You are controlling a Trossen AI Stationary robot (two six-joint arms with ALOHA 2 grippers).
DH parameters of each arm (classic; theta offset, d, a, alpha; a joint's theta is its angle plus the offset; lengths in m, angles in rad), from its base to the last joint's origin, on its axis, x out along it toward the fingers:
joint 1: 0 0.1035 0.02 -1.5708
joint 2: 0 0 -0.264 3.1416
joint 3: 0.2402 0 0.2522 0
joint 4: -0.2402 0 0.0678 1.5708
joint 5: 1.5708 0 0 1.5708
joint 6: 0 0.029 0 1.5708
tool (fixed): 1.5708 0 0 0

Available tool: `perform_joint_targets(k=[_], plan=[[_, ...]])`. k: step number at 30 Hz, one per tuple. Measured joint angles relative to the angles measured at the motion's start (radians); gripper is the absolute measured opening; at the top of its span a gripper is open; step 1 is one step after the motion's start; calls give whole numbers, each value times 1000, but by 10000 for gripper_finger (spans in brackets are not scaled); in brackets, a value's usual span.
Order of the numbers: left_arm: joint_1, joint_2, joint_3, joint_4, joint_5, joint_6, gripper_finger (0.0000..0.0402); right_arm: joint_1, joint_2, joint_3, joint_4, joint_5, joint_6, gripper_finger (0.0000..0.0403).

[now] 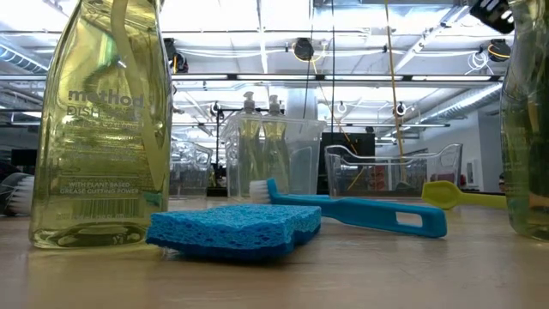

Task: Pick & Place Kitchen Sink Supplies
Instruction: Put the dish soap into the white bin

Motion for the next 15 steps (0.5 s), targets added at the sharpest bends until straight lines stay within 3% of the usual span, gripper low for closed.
perform_joint_targets(k=[5, 15], plan=[[0, 0, 0, 1, 0, 0, 269, 7, -25, -113, 193, 2, -16, 218], [0, 0, 0, 0, 0, 0, 269, 7, -30, -212, 409, 4, -114, 215]])
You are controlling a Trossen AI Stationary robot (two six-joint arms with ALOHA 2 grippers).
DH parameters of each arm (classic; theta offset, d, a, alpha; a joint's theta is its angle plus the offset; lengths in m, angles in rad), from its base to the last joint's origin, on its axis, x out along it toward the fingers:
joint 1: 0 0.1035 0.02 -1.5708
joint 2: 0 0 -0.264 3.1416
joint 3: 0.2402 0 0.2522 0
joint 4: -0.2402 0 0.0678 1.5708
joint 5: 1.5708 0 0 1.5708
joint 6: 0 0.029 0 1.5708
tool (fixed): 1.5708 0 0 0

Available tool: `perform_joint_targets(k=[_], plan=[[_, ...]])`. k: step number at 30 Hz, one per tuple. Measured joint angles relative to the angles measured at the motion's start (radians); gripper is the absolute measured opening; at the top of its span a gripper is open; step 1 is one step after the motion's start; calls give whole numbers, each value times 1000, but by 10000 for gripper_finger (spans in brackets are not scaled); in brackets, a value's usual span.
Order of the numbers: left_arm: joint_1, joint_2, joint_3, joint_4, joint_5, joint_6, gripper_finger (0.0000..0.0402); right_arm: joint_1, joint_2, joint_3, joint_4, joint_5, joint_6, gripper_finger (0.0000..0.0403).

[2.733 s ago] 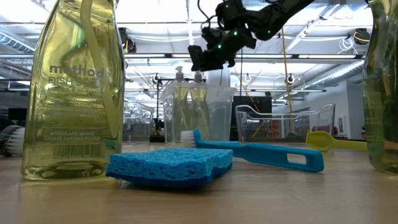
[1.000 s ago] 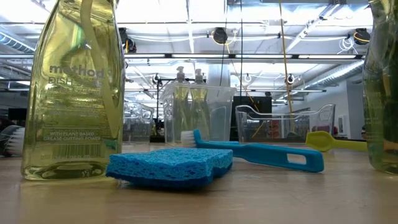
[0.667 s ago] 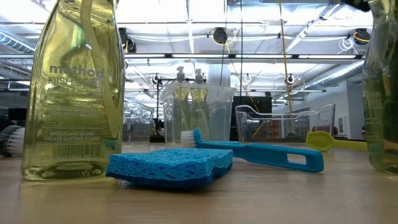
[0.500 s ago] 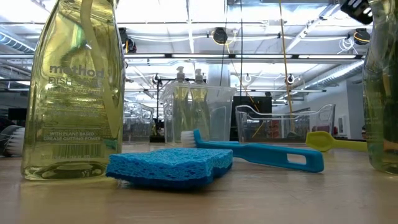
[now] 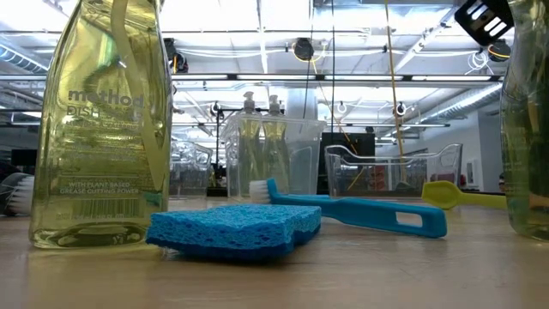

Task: Pick & Place Kitchen Sink Supplies
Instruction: Put the dish soap into the white bin

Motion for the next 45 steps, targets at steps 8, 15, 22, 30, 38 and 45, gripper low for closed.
perform_joint_targets(k=[8, 15, 22, 30, 38, 45], plan=[[0, 0, 0, 0, 0, 0, 269, 0, 0, -39, 106, -1, -31, 215], [0, 0, 0, 0, 0, 0, 269, 0, 0, -90, 179, -3, -31, 213], [0, 0, 0, 0, 0, 0, 269, 0, 1, -127, 287, -4, -68, 212], [0, 0, 0, 0, -1, 0, 269, 11, 2, -149, 319, -5, -84, 212], [0, 0, 0, 0, -1, 0, 269, 68, 2, -149, 335, -1, -84, 212], [0, 0, 0, 1, -3, -1, 269, 72, 2, -149, 341, 79, -125, 212]])
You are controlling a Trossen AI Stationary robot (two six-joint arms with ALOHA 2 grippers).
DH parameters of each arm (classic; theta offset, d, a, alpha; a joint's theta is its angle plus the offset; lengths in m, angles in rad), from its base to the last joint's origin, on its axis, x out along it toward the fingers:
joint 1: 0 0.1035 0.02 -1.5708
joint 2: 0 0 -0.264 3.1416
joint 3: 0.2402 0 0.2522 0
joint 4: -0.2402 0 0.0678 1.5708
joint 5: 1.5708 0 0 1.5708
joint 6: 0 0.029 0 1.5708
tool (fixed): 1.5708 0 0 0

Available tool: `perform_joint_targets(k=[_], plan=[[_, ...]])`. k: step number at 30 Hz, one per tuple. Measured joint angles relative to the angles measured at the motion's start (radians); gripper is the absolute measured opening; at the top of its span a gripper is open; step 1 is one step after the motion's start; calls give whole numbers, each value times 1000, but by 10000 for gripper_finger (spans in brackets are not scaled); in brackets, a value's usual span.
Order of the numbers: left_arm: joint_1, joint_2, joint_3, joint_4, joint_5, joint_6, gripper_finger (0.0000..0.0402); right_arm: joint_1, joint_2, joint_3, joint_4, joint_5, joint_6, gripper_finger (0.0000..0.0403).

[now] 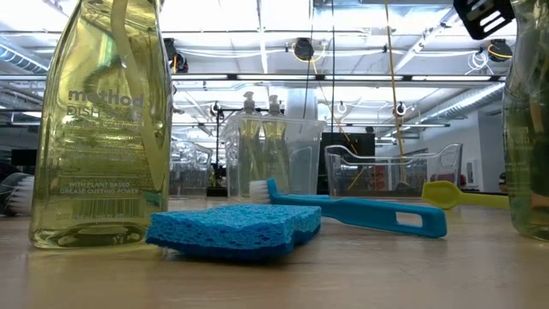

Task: Pick & Place Kitchen Sink Supplies
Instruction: Put the dish soap into the white bin

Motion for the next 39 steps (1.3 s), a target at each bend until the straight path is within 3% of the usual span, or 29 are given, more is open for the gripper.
perform_joint_targets(k=[22, 39], plan=[[0, 0, 0, 0, -1, -28, 269, 0, 132, 0, 190, -3, -59, 212], [0, 0, 0, 0, -1, -29, 269, 0, 197, 0, 237, 0, -54, 212]])
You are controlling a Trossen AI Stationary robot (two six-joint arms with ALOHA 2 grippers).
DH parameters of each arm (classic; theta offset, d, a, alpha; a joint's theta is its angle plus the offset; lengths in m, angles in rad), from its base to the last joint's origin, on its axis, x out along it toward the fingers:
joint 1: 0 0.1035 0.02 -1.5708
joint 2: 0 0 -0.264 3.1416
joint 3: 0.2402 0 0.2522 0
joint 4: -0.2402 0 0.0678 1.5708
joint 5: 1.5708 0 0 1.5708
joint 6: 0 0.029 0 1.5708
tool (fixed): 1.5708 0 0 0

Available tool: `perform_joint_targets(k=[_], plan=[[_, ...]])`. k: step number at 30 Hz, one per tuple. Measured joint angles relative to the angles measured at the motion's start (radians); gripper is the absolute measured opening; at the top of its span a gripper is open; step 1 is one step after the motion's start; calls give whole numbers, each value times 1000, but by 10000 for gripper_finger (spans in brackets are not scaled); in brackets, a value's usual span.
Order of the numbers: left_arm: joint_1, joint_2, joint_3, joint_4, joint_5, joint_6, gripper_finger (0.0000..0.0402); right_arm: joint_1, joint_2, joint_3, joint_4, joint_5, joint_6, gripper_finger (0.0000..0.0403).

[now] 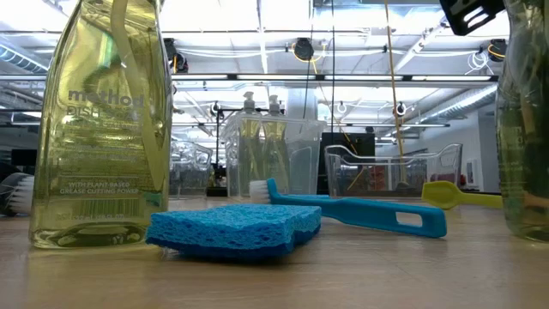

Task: Pick & Place Kitchen Sink Supplies
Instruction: Put the dish soap into the white bin

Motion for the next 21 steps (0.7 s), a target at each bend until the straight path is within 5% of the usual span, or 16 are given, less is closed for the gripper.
perform_joint_targets(k=[14, 21], plan=[[0, 0, 0, 0, 0, 0, 269, -1, -2, 0, 9, 9, -6, 118], [0, 0, 0, 0, 5, 0, 269, 0, -4, 0, 7, 36, 9, 119]])
